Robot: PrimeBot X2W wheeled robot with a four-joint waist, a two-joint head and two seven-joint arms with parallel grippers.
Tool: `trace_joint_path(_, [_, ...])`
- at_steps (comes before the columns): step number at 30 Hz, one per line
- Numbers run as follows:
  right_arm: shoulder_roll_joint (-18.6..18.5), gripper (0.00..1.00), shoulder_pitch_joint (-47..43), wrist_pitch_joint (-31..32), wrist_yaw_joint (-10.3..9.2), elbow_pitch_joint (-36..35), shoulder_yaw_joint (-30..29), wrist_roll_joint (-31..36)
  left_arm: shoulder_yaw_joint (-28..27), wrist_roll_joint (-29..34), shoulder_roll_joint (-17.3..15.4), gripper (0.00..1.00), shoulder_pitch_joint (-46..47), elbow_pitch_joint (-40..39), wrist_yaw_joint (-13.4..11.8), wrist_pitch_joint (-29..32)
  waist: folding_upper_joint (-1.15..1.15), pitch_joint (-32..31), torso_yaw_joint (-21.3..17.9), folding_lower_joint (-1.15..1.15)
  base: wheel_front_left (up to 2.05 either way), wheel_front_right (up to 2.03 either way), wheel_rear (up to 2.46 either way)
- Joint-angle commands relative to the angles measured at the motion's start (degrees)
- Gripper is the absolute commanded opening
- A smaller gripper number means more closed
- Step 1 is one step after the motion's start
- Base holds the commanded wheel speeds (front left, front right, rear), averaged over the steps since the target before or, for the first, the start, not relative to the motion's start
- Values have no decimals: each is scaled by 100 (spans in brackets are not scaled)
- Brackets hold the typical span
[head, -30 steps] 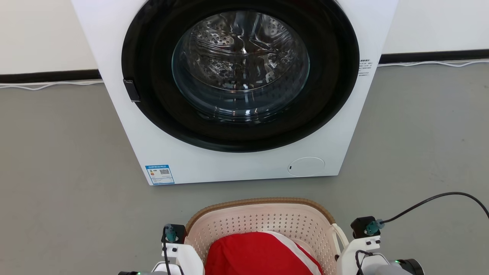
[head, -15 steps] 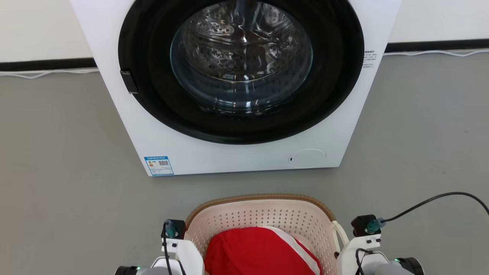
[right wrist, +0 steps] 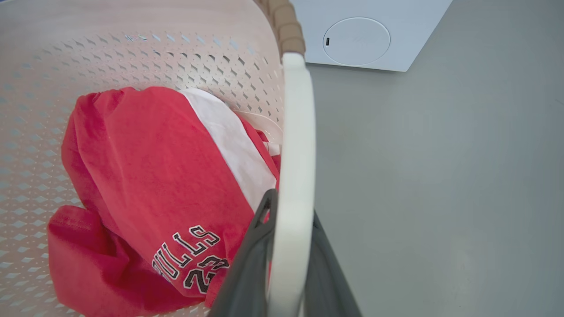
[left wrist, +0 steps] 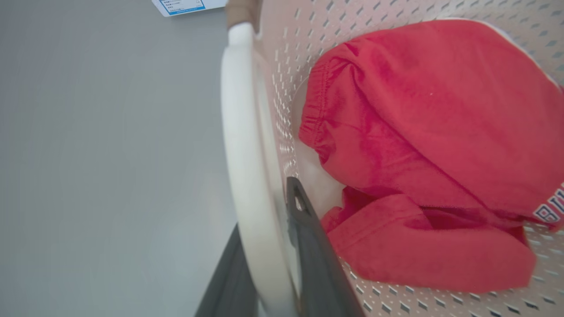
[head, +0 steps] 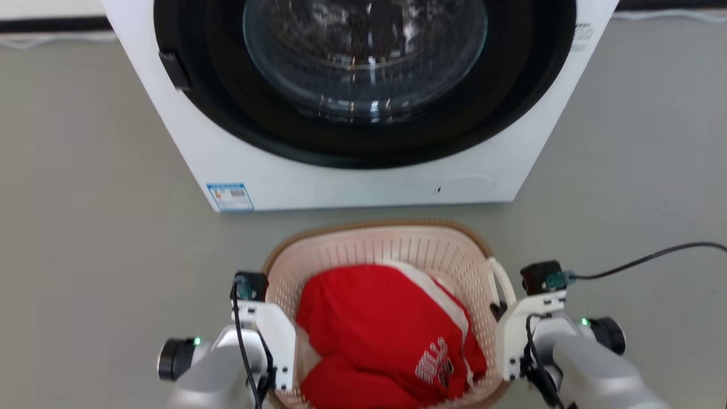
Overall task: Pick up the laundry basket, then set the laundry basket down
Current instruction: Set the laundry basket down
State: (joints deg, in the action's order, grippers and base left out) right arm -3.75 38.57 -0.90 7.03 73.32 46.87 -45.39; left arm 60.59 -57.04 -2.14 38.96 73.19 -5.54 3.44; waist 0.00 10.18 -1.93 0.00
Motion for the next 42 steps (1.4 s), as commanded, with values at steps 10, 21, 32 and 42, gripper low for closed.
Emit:
trace_joint_path(10, [88, 0, 663, -493, 46, -120, 142, 78, -115, 60, -130, 0, 915, 25, -85, -486, 0, 1013, 81, 0, 0, 0, 0])
trace_joint_path(21, [88, 0, 1246, -998, 46, -82, 110, 128, -279, 23, -300, 0, 1566, 51, -126, -1112, 0, 2165, 168, 0, 0, 0, 0])
trace_joint_path(32, [88, 0, 1628, -1323, 46, -18, 15, 228, -327, 38, -345, 0, 2034, 63, -103, -1450, 0, 2933, 189, 0, 0, 0, 0])
trace_joint_path(42, [88, 0, 1934, -1406, 46, 24, -218, 410, -354, 68, -477, 0, 2367, 70, -95, -1651, 0, 3466, 114, 0, 0, 0, 0])
